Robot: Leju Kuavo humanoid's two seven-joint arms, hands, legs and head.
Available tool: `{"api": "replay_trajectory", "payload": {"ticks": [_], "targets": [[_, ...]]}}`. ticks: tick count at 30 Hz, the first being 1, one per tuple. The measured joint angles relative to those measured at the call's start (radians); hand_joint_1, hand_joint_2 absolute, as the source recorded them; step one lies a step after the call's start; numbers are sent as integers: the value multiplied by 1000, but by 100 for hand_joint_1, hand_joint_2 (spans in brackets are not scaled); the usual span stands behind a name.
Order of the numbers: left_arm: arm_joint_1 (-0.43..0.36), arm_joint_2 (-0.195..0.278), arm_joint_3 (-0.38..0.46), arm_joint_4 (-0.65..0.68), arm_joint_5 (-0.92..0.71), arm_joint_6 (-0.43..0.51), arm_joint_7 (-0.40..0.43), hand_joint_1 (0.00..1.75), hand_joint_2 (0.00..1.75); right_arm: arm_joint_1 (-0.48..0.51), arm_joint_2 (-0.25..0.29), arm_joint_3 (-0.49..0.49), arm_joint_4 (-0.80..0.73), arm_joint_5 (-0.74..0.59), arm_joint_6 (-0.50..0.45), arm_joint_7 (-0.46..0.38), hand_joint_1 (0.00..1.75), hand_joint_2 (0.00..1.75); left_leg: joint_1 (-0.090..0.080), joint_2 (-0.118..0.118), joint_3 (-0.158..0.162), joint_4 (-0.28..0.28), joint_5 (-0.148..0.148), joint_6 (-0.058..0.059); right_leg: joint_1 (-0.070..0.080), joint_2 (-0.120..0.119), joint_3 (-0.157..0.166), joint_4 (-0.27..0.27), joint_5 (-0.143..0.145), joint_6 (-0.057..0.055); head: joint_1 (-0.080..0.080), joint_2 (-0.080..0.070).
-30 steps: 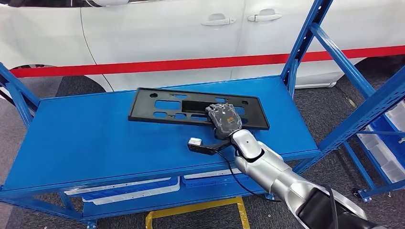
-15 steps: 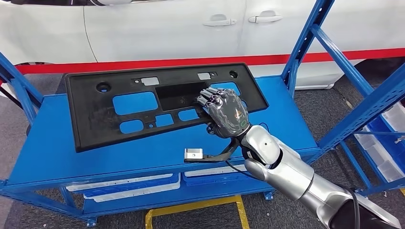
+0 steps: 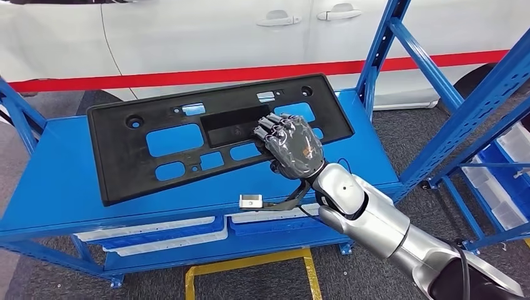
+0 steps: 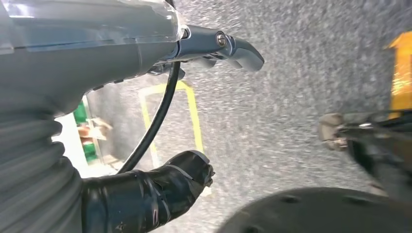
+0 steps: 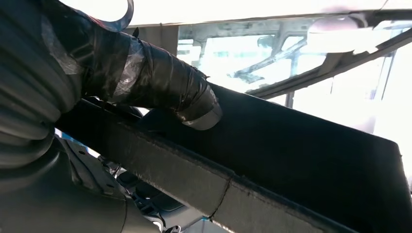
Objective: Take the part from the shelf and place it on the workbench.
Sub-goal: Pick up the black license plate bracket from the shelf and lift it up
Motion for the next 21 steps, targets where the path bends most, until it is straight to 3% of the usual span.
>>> {"api": "replay_trajectory", "payload": {"ticks": [2, 3, 4, 7, 8, 9, 11, 12, 13, 14, 15, 16, 18, 19, 21], "targets": [[0, -5, 20, -19, -10, 10, -14, 0, 175, -4, 2, 0, 6, -2, 1, -2, 175, 175, -8, 0, 89, -140, 44, 17, 5, -4, -12, 0, 15, 3, 0, 0], [-1, -7, 30, -21, -13, 15, -21, 0, 175, -7, 4, 0, 9, -4, 2, -4, 175, 175, -12, 1, 116, -189, 54, 22, 5, -5, -14, -2, 23, 7, 0, 0], [-2, -9, 39, -22, -16, 19, -25, 0, 175, -10, 6, 0, 12, -5, 2, -6, 175, 175, -16, 1, 128, -216, 55, 23, 4, -6, -15, -4, 31, 13, 0, 0], [-5, -17, 62, -23, -26, 24, -39, 0, 175, -17, 11, 0, 22, -14, 3, -12, 175, 175, -16, 4, 119, -239, 86, 31, 0, -4, -18, -14, 44, 32, 0, 0], [-7, -20, 71, -23, -34, 26, -49, 0, 175, -21, 12, 0, 26, -20, 3, -17, 175, 175, -14, 6, 111, -246, 101, 38, -1, -2, -26, -2, 22, 36, 1, 0], [-10, -22, 82, -21, -47, 29, -62, 0, 175, -25, 12, 0, 29, -28, 4, -25, 175, 175, -11, 9, 101, -252, 117, 44, -2, 0, -37, 29, -18, 40, 1, 0], [-20, -23, 111, -11, -77, 36, -86, 0, 175, -32, 14, 1, 34, -47, 9, -41, 175, 175, -11, 11, 73, -253, 142, 51, -8, 2, -66, 144, -119, 49, 1, 0], [-26, -23, 127, -3, -91, 38, -96, 0, 175, -35, 15, 2, 36, -56, 11, -49, 175, 175, -11, 11, 57, -251, 153, 51, -10, 3, -75, 204, -147, 54, 0, 0], [-32, -24, 143, 6, -105, 41, -104, 0, 175, -36, 15, 3, 37, -63, 15, -56, 175, 175, -11, 11, 41, -249, 164, 49, -13, 3, -74, 245, -151, 59, 0, 0], [-38, -24, 158, 16, -117, 44, -111, 0, 175, -38, 16, 6, 36, -71, 19, -63, 175, 175, -10, 11, 26, -245, 173, 46, -17, 2, -58, 256, -135, 63, 0, 0], [-44, -24, 173, 27, -127, 46, -117, 0, 175, -40, 19, 9, 36, -78, 23, -67, 175, 175, -9, 11, 11, -240, 181, 42, -20, 2, -25, 230, -108, 66, 0, 0], [-50, -25, 185, 38, -136, 49, -123, 0, 175, -44, 22, 13, 34, -84, 27, -70, 175, 175, -8, 11, -2, -233, 187, 38, -23, 2, 24, 174, -87, 67, 0, 0], [-62, -25, 208, 58, -154, 55, -136, 0, 175, -56, 31, 18, 30, -94, 35, -72, 175, 175, -9, 11, -25, -216, 197, 26, -21, 2, 119, 40, -90, 63, 0, 0], [-68, -25, 219, 68, -163, 57, -142, 0, 175, -62, 35, 21, 28, -98, 38, -72, 175, 175, -10, 11, -32, -211, 203, 19, -18, 3, 144, -3, -100, 58, 0, 0], [-78, -25, 241, 87, -179, 61, -151, 0, 175, -72, 43, 25, 26, -107, 45, -72, 175, 175, -10, 11, -38, -212, 220, 3, -12, 3, 145, -25, -102, 42, 0, 0]]}}
